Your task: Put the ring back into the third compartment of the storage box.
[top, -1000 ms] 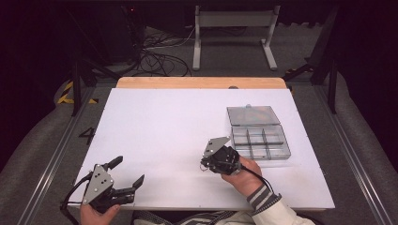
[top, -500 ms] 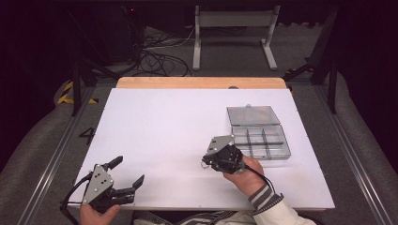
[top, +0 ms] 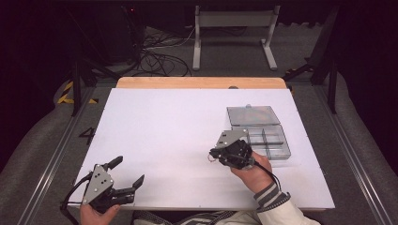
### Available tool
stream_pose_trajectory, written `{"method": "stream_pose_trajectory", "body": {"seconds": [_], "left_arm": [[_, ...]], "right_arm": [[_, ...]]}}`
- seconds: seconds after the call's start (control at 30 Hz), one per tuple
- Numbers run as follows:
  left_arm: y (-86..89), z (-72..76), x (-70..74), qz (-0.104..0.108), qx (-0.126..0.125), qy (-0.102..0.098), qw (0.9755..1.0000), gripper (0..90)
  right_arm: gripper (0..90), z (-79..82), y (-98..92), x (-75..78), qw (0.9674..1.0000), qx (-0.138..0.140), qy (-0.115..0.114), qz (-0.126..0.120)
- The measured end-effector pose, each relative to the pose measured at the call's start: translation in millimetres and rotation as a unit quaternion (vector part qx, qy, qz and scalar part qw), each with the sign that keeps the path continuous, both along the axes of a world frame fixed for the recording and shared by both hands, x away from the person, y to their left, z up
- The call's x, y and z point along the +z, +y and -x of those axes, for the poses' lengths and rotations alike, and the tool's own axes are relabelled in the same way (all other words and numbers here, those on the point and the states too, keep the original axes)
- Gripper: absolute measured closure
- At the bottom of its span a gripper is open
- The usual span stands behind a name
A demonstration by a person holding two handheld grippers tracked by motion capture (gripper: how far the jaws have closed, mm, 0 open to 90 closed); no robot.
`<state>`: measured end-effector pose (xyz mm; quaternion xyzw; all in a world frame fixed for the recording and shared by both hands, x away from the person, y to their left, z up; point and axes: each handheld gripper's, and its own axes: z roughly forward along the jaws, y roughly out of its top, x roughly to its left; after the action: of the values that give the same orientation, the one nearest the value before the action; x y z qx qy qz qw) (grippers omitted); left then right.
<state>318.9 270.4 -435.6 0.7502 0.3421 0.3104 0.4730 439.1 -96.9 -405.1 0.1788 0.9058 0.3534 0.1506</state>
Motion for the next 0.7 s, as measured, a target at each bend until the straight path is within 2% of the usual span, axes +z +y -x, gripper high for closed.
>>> {"method": "stream_pose_trajectory", "body": {"seconds": [0.33,0.7], "left_arm": [[0.3,-0.3,0.2,-0.004,0.000,-0.001,1.0000,11.6],[0.0,-0.4,0.0,-0.005,0.000,0.000,1.0000,11.6]], "right_arm": [[86.6,-4.6,-24.4,12.7,0.9992,-0.037,-0.010,-0.011],[86.6,-8.8,-51.0,22.9,0.9962,-0.082,-0.020,-0.021]]}}
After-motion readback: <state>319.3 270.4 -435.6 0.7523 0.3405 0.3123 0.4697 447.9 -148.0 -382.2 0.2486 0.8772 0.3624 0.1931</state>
